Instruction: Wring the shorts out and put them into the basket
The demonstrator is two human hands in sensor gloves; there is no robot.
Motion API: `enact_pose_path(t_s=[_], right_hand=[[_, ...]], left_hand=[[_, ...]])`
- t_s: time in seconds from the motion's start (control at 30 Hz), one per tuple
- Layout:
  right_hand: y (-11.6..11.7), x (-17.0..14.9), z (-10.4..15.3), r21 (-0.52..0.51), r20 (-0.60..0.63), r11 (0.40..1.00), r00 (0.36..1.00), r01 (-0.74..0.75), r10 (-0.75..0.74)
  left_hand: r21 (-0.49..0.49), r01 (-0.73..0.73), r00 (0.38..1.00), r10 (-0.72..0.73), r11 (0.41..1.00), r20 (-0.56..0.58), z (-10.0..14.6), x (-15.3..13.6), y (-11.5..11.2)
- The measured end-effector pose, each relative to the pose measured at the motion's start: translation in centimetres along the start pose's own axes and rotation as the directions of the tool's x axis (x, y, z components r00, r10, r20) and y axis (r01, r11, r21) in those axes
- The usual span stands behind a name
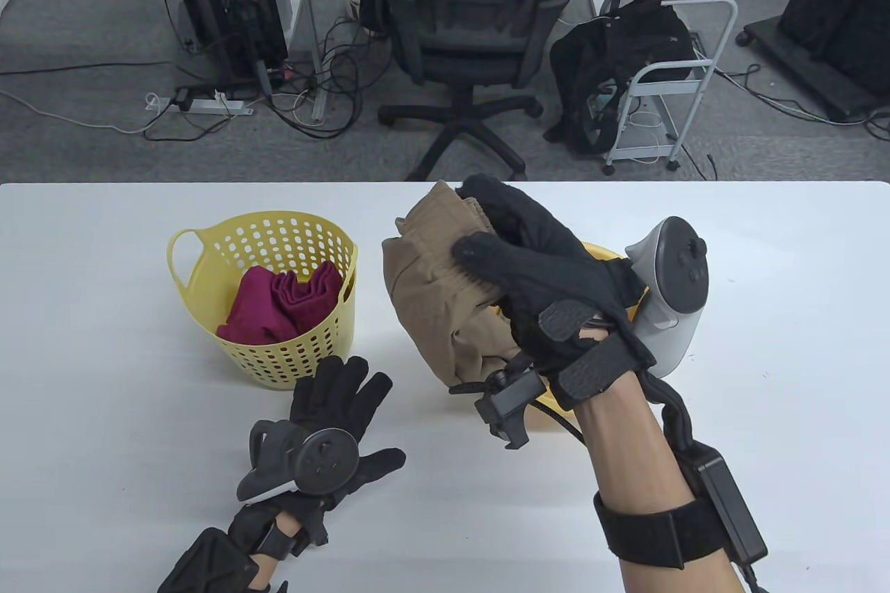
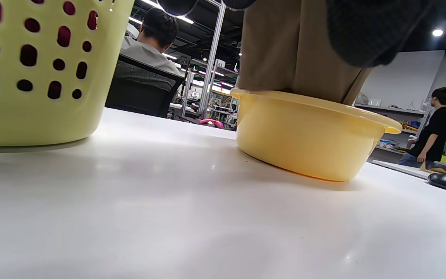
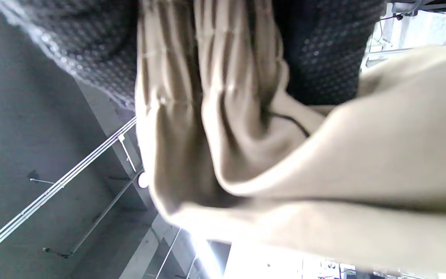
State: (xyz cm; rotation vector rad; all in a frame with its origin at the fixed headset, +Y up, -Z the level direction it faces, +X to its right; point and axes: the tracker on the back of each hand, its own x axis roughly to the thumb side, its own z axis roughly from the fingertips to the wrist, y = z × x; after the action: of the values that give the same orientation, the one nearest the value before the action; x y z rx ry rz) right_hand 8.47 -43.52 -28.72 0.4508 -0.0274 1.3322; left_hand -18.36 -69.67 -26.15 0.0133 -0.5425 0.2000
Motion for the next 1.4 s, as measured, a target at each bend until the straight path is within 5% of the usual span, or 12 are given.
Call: enact_pose_path(t_s=[0.8,1.2,1.4], right_hand=[[-0.6,-0.1,-0.5,-0.028,-0.002,0.999,1.0,-0.026,0.026],[-1.5,-0.8,-0.7,-0.033,-0.017,0.999,1.0,-0.024,0.023],[-1.0,-0.8,-0.6,-0.003,-0.019,1.0,1.0,0.008,-0.008]], left_hand=[[0.014,-0.025,1.0,0.024,1.0,0.014,0.2,0.0,0.2],[-0.025,-0.131,0.991,0.132,0.991,0.023,-0.4,0.2,-0.6],[-0.021,-0.297,0.955,0.297,0.955,0.005,-1.1,-0.1,-1.4]])
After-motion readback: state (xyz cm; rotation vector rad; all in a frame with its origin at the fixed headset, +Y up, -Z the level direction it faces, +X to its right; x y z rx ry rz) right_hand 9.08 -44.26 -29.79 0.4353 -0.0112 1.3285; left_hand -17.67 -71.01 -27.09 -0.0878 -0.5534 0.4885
